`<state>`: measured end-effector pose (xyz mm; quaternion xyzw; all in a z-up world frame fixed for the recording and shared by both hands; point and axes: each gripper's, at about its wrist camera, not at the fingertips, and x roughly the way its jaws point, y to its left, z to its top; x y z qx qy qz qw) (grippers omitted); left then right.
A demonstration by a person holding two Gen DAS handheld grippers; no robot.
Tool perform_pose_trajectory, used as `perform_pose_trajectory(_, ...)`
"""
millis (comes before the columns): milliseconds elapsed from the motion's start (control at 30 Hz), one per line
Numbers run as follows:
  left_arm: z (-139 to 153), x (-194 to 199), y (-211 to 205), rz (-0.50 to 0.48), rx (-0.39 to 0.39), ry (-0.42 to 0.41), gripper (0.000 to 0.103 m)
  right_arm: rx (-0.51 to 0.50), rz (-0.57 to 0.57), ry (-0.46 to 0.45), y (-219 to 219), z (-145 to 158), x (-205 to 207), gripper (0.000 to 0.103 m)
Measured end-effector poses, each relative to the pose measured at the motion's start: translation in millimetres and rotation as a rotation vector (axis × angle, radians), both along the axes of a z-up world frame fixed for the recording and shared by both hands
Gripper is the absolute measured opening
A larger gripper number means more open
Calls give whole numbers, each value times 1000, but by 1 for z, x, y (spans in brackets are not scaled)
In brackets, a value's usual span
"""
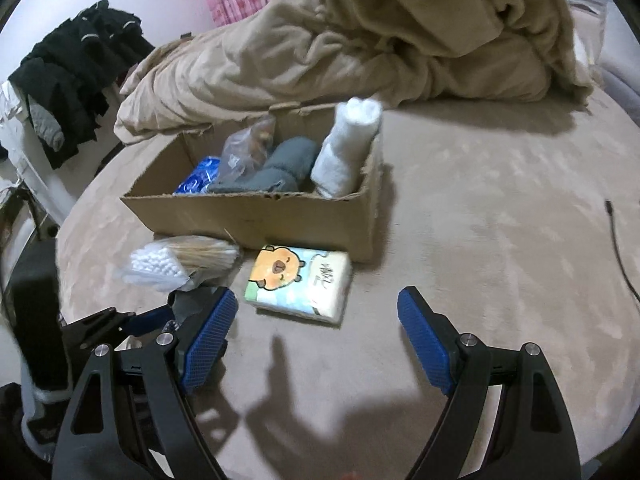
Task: Organize objects
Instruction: 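Grasp grey socks with left tool while right tool grasps cartoon tissue pack, place both in box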
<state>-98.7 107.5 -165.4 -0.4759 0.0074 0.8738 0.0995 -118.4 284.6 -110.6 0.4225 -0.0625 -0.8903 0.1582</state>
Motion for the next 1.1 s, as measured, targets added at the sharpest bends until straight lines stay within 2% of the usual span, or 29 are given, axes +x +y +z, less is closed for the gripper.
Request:
perform_pose_trajectory(200,5,6,-5,-13,22,9,38,80,13,-31,-27,-20,-16,85)
perform_pose_trajectory(233,6,7,-5,-17,26,10,36,91,9,-39,-29,-24,-18,82)
perform_pose_trajectory(267,8,7,-5,-19,32,10,32,95,7,-43,-30,-26,-19,72)
perform_pose_trajectory(300,10,9,-6,-20,36,11,30,96,7,-48,-31,-28,-18,71)
perform_pose_trajectory(467,19,18,-10,-22,55,21,27,127,11,-36,-30,-20,-4,70)
perform_pose_trajectory(700,43,36,-20,-35,76,55,26,109,-3,-17,-16,2,20,70)
perform_pose_trajectory(1100,120,52,-45,-10,119,178,26,56,15,86,-12,77,44,70)
